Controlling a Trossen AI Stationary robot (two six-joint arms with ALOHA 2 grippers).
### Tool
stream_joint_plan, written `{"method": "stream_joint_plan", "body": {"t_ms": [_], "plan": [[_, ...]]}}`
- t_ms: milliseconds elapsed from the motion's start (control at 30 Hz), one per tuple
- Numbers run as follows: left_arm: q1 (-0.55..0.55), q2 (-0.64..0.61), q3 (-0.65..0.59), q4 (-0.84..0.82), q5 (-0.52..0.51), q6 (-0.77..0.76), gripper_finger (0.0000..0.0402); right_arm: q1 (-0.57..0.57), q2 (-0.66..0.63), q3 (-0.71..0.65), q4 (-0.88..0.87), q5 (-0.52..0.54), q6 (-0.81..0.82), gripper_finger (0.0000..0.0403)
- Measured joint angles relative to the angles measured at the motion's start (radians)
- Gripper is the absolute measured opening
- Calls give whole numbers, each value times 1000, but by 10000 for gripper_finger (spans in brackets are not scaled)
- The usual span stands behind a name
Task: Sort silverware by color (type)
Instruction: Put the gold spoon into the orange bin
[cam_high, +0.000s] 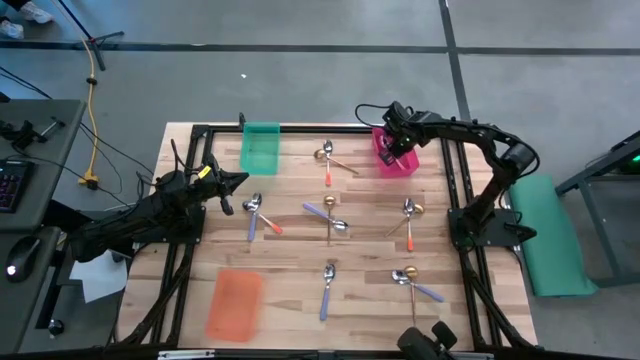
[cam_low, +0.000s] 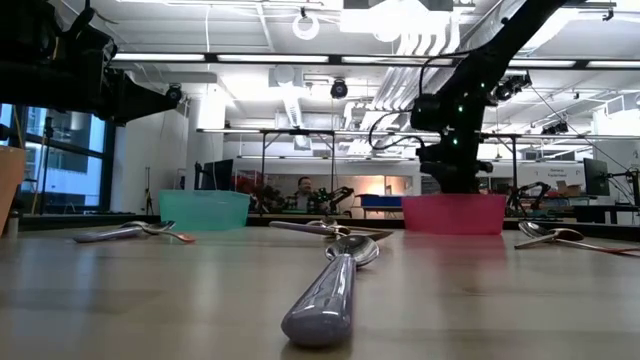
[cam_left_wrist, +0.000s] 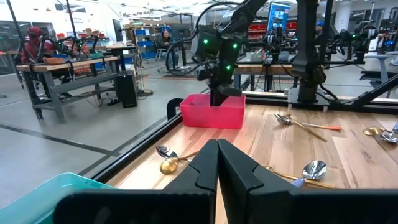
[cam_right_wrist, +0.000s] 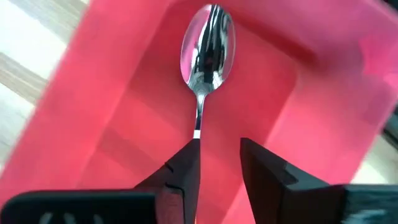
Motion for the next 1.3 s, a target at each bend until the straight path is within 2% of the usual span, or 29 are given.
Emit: {"method": "stream_joint_plan", "body": {"t_ms": [433,800,1300], "plan": [[0,0,0,0,0,0,0,141,-243,0,-3,26,43,4],[0,0,0,0,0,0,0,203,-386,0,3,25,61,6],[0,0,0,0,0,0,0,217,-397,0,3,13,97,7]]}}
